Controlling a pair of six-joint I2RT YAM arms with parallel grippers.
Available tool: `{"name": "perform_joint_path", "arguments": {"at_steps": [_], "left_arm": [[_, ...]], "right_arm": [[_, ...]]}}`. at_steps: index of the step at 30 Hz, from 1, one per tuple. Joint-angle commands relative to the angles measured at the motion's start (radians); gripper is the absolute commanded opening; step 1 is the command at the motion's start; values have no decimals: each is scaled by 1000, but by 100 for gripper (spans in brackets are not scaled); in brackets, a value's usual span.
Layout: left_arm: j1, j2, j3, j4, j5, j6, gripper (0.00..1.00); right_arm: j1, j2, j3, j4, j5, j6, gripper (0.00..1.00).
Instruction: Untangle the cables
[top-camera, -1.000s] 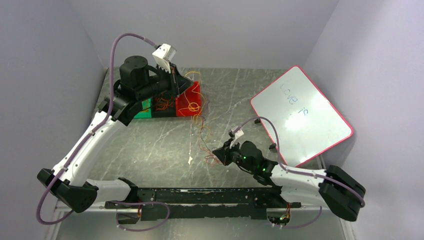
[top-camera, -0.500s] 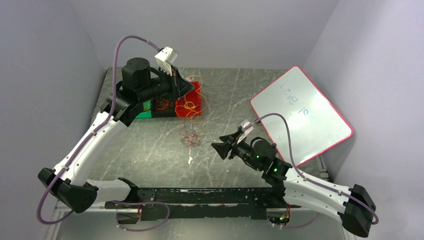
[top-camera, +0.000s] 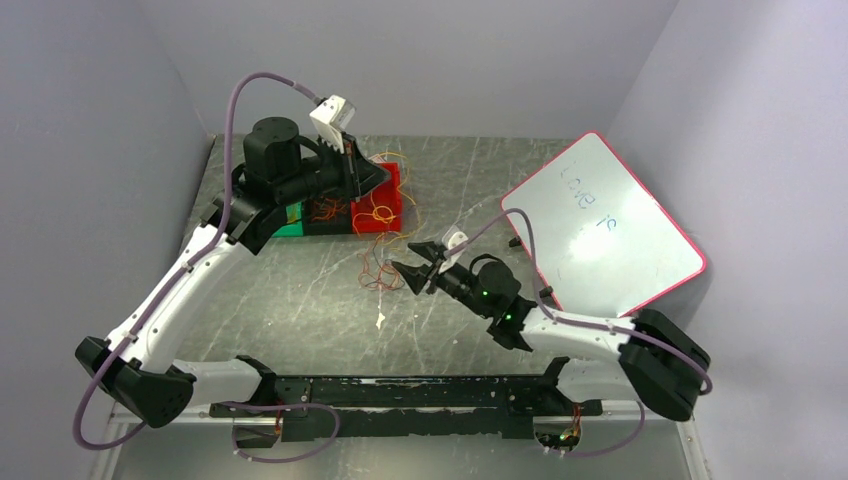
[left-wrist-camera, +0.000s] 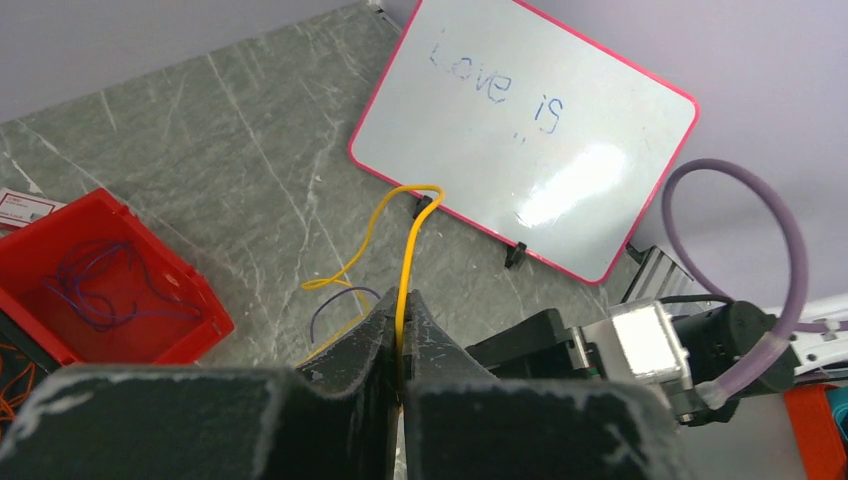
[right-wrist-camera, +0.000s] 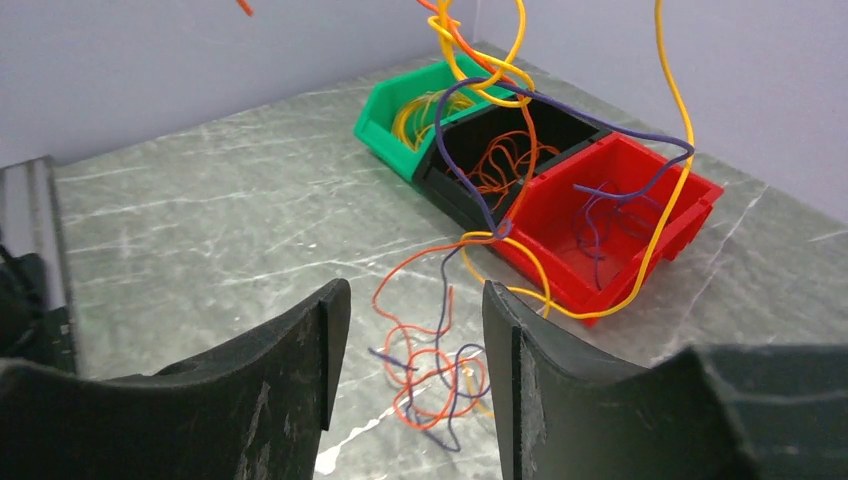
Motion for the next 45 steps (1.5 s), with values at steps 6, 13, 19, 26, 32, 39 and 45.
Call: {"name": "perform_joint_path", "arguments": {"at_steps": [6, 13, 19, 26, 32, 39, 45], "left_arm": [[8, -27, 10, 32, 38, -20, 7], [7, -30, 26, 19, 36, -16, 7], [7, -41, 31, 12, 37, -16, 7], [7, -55, 38, -1, 28, -13, 7], [6, -58, 41, -3, 3, -5, 7], [22, -43, 72, -21, -74, 24, 7], [51, 8, 168, -52, -77, 53, 7]], "right_arm": [[5, 226, 73, 338, 117, -90, 55], [3, 378, 171, 406, 124, -76, 55], [-3, 473, 255, 409, 121, -60, 51], [-6, 481, 283, 369, 107, -32, 12], [-6, 395, 229, 286, 62, 19, 0], [-2, 195, 97, 70, 0, 170, 0], [3, -30, -74, -172, 108, 292, 0]]}}
